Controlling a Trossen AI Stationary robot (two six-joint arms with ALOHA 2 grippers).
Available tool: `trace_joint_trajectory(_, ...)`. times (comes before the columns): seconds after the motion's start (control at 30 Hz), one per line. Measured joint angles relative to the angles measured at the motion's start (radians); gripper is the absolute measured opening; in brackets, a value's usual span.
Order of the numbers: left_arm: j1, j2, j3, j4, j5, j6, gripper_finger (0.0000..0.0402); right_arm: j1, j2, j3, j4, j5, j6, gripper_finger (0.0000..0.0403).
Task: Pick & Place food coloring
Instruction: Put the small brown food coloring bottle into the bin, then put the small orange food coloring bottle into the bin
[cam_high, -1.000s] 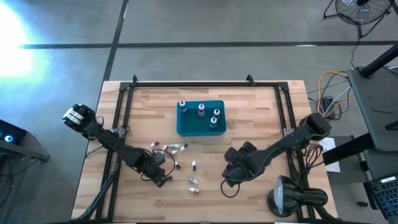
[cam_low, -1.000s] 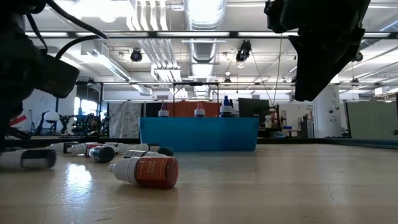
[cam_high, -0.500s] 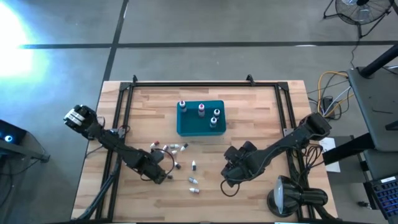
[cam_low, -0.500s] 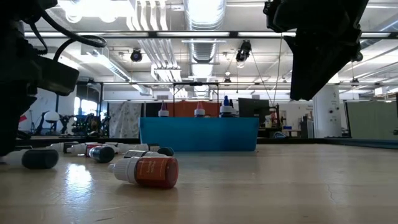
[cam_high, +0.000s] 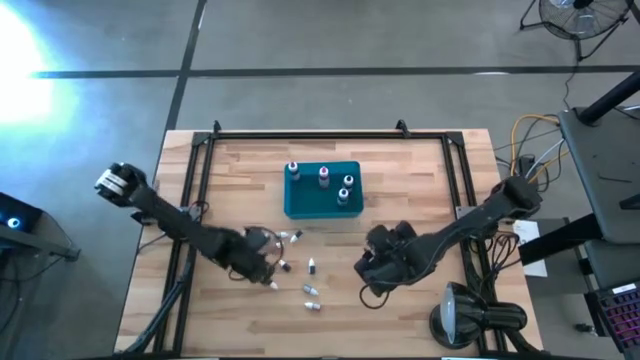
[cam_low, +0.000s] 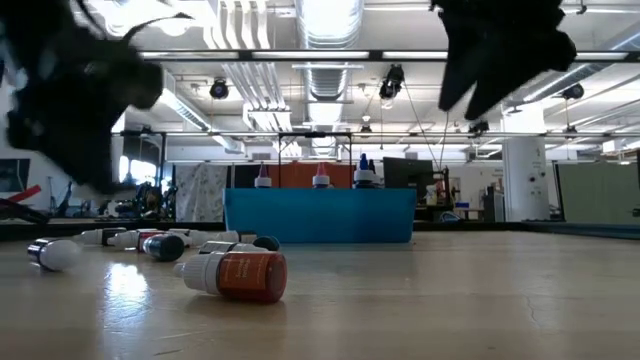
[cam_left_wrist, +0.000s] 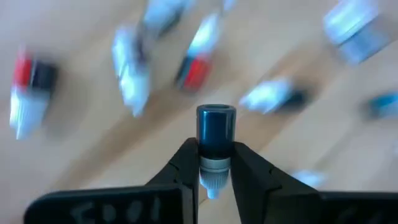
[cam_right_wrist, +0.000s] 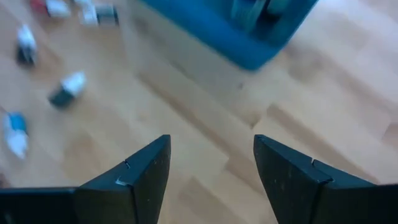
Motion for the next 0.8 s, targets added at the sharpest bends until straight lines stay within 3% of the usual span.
trace_joint_trajectory(0.1,0.093,-0.071,0.005,0.053,-0.063,0.091,0.0037,-0.014,-0.057,-0.004,-0.002,0.046,0.005,0.0224)
trace_joint_trajectory(0.17,0.188,-0.104,0.007,0.176,-0.086,0.192,0.0036,-0.025,-0.091,-0.01,-0.004,0.059,-0.004,0.0224)
trace_joint_trajectory(0.3,0.403,-0.094,0.012,0.437,0.026,0.415,0.0037,-0.042,-0.145,-0.041,-0.002,0.065,-0.01,0.0224)
trace_joint_trajectory(0.4,0.518,-0.039,0.045,0.505,0.057,0.541,0.0051,-0.043,-0.173,-0.071,0.004,0.062,-0.003,0.0224)
trace_joint_trajectory(0.6,0.624,0.079,0.159,0.383,0.049,0.677,0.0119,-0.03,-0.179,-0.087,0.016,0.02,-0.039,0.0224)
trace_joint_trajectory(0.7,0.625,0.1,0.231,0.27,0.045,0.719,0.0156,-0.026,-0.176,-0.097,0.072,-0.026,-0.11,0.0224)
trace_joint_trajectory(0.8,0.59,0.093,0.289,0.112,-0.036,0.755,0.0178,-0.027,-0.169,-0.132,0.206,-0.117,-0.26,0.0224)
